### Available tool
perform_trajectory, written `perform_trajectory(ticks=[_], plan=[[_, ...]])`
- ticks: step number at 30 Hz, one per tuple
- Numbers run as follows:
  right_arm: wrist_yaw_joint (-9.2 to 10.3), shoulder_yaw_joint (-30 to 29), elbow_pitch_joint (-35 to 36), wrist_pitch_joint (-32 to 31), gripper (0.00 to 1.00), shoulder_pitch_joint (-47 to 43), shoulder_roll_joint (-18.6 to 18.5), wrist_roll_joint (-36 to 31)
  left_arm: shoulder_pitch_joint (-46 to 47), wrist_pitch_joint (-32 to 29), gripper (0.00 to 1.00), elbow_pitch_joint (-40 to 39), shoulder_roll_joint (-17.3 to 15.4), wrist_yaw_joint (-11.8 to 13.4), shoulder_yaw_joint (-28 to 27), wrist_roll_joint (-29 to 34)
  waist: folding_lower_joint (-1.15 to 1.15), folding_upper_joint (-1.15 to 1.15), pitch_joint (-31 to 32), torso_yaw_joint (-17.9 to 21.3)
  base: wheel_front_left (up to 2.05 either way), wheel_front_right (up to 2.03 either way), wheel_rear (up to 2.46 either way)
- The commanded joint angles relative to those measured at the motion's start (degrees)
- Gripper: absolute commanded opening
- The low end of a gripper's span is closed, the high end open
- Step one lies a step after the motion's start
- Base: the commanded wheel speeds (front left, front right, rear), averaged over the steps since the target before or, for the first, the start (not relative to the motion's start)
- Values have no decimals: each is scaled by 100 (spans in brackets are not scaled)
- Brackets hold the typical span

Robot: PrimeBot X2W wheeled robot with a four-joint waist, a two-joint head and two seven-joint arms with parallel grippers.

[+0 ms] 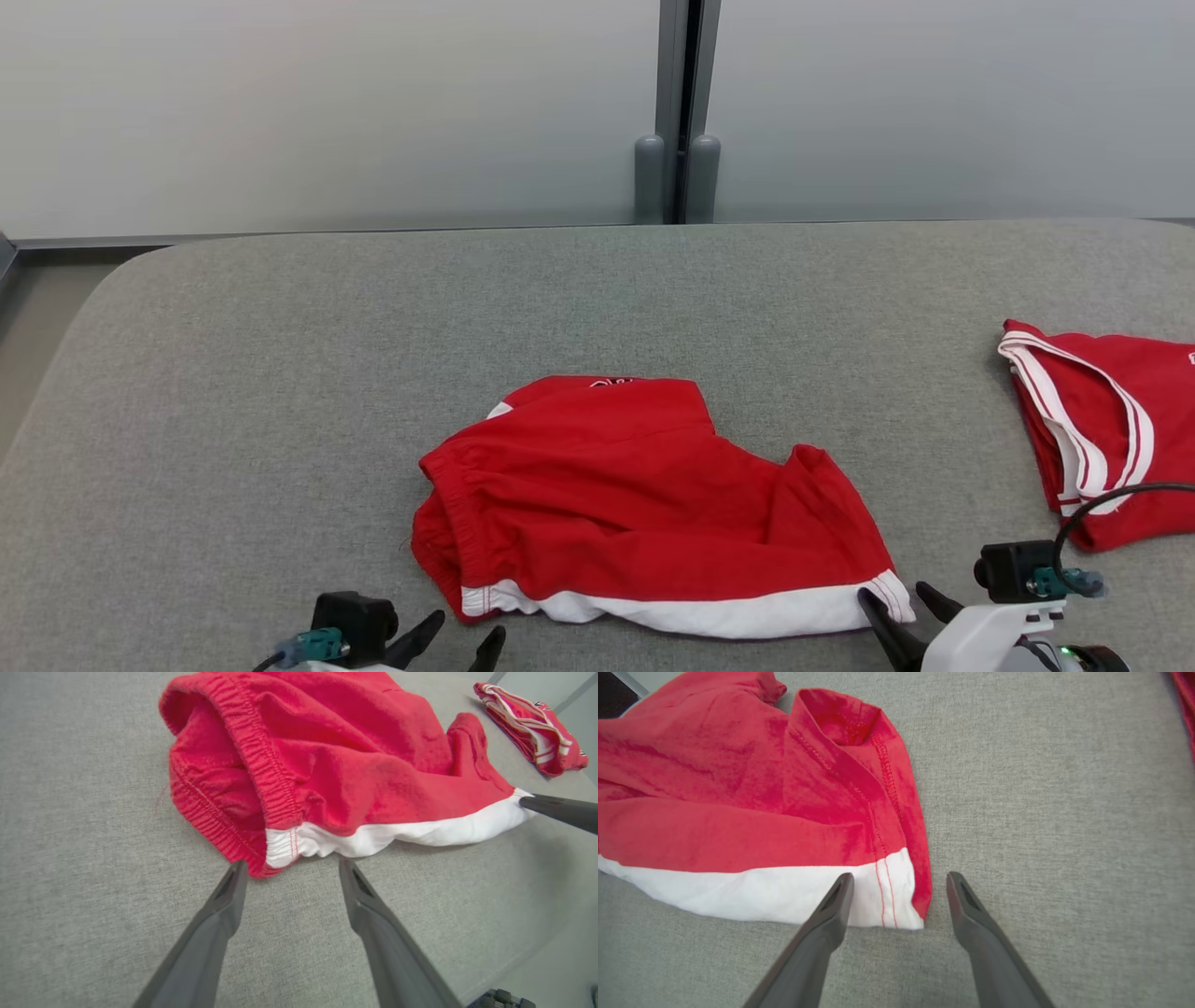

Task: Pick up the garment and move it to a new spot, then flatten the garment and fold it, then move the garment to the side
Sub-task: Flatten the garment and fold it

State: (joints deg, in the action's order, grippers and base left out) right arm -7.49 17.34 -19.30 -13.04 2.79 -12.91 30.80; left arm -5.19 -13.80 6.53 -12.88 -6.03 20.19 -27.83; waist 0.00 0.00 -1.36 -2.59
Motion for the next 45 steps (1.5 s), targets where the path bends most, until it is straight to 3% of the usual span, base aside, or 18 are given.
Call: perform_trajectory(ticks=[1, 21, 22, 23, 24, 26, 27, 37, 45], plan=[[-2, 26, -38, -35, 100, 100, -6, 3, 143, -63, 100, 92, -13, -49, 68, -38, 0, 0, -41, -8, 0, 0, 0], [-2, 468, -125, -57, 100, 340, -104, 239, 1038, 384, 100, 1173, 37, -132, 506, -153, 0, 0, -306, -16, 0, 0, 0], [-2, 486, -132, -62, 92, 343, -109, 256, 1074, 406, 97, 1229, 47, -134, 532, -182, 0, 0, -302, -16, 0, 0, 0], [-2, 510, -129, -64, 62, 340, -114, 269, 1100, 435, 34, 1274, 57, -138, 563, -208, 0, 0, -296, -15, 0, 0, 0], [-2, 530, -125, -56, 48, 345, -121, 292, 1133, 473, 0, 1305, 59, -142, 598, -225, 0, 0, -291, -14, 0, 0, 0], [-2, 570, -97, 3, 12, 366, -146, 305, 1155, 516, 0, 1351, 47, -147, 660, -297, 0, 0, -274, -12, 0, 0, 0], [-2, 589, -69, 44, 0, 378, -162, 306, 1159, 524, 0, 1368, 24, -149, 690, -318, 0, 0, -262, -11, 0, 0, 0], [-2, 570, 127, 556, 0, 422, -310, 364, 1011, 654, 0, 1062, -218, -148, 719, -490, 0, 0, -107, -6, 0, 0, 0], [-2, 575, 535, 829, 0, 523, -413, 776, 1256, 232, 0, 206, -638, -150, 978, -993, 0, 0, -81, -22, 0, 0, 0]])
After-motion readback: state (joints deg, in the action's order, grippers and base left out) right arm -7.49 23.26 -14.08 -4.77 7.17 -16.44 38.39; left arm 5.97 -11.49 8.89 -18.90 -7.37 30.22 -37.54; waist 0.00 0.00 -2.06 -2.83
